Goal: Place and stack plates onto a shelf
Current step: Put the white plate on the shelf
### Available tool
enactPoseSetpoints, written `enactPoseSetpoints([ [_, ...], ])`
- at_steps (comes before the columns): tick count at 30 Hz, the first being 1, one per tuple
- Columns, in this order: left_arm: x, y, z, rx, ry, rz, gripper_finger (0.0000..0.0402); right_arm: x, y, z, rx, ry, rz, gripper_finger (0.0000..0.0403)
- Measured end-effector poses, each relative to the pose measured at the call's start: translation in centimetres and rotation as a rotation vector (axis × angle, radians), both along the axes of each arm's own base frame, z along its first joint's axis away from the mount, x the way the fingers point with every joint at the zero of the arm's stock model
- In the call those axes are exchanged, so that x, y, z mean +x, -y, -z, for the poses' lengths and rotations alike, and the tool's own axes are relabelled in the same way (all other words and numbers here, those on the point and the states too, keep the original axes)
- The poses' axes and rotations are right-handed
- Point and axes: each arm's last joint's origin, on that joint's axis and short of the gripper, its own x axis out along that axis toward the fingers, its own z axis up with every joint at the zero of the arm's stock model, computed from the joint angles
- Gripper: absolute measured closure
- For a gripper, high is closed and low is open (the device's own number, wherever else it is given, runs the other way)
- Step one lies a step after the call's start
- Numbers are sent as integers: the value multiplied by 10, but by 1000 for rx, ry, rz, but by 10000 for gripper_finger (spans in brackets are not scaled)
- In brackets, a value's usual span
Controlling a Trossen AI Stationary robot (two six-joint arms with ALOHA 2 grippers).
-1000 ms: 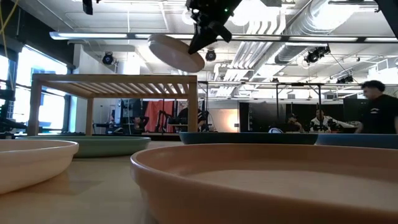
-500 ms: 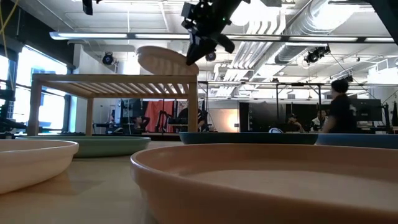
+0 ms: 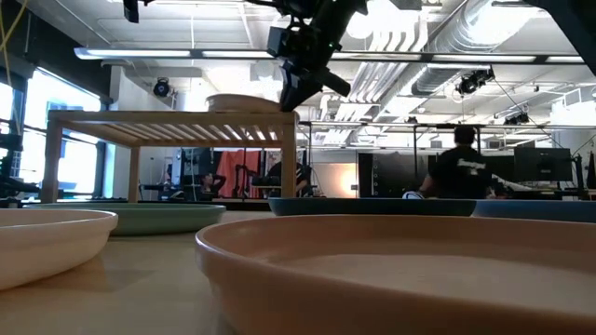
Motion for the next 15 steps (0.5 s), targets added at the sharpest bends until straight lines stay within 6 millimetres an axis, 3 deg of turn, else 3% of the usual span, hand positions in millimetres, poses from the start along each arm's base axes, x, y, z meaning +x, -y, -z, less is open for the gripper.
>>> enactPoseSetpoints([
  [15, 0, 0, 0, -37, 19, 6, 319, 1, -3, -1, -70, -18, -31, 402],
])
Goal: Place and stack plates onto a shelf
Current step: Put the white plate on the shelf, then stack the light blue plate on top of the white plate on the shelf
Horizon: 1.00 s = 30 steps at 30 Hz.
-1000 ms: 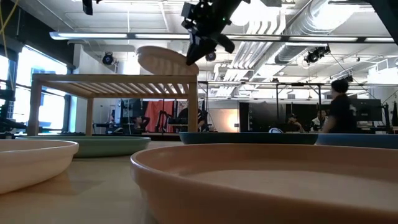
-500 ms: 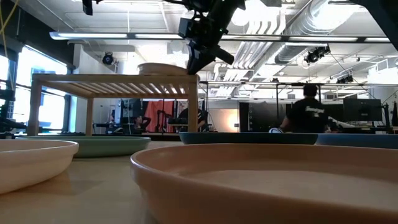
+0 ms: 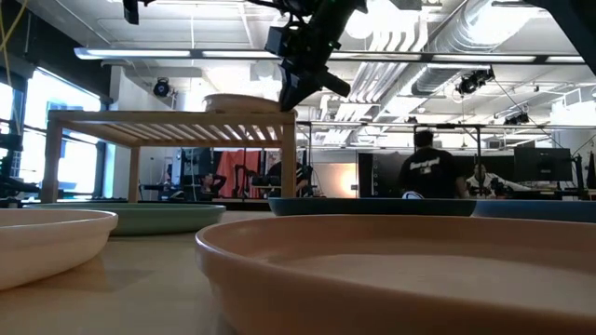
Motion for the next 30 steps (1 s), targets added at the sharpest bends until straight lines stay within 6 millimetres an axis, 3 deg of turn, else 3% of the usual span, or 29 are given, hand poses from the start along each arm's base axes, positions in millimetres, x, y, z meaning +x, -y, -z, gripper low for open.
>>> enactPoseSetpoints([
  [13, 0, 0, 0, 0, 1, 0, 319, -1, -1, 0, -11, -7, 22, 334],
  [20, 0, 0, 3, -3, -25, 1, 319, -6, -11, -10, -42, 11, 77, 324],
  [26, 1, 1, 16, -122, -102, 39, 319, -16, -29, -28, -74, 53, 172, 324],
  [30, 1, 3, 31, -292, -175, 97, 319, -25, -41, -37, -33, 99, 275, 324],
])
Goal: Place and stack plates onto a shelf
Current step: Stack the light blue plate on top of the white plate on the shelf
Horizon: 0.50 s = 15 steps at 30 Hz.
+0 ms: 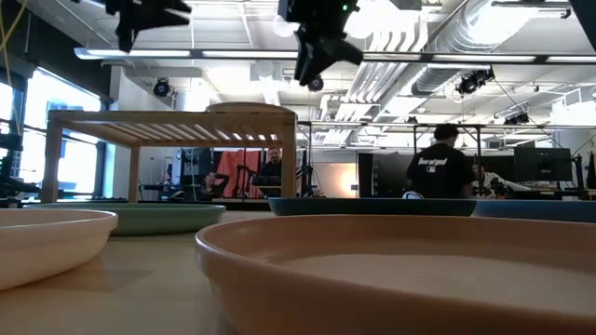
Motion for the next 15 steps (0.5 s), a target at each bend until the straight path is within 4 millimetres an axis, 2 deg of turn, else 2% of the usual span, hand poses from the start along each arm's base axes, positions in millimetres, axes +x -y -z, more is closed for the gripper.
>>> enactPoseSetpoints([
  [7, -2, 4, 23, -301, -149, 80, 319, -16, -14, -13, 198, 126, 175, 324],
  [15, -3, 9, 46, -565, -364, 89, 319, -25, -16, -10, 414, 180, 376, 324],
])
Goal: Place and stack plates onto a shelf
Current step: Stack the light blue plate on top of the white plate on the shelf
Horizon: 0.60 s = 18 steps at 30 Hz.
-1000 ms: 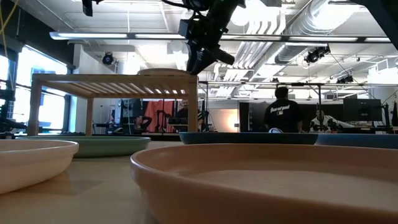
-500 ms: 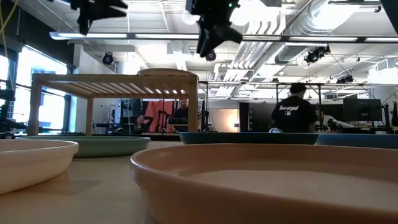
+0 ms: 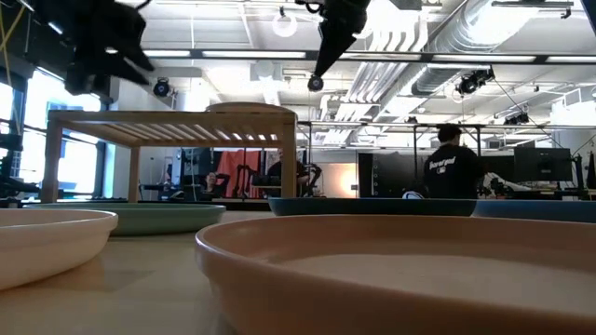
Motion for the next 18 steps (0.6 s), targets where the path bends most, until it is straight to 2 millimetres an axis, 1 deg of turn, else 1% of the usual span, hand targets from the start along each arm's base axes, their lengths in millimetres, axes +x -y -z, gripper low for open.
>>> enactPoseSetpoints([
  [6, 0, 2, 16, -112, -181, -32, 319, -3, -1, 2, 72, 7, 70, 324],
  [11, -2, 2, 27, -135, -331, -82, 319, -3, -1, 2, 102, 14, 106, 324],
  [18, 4, 3, 41, -163, -457, -103, 319, -5, -2, 3, 121, 9, 129, 324],
])
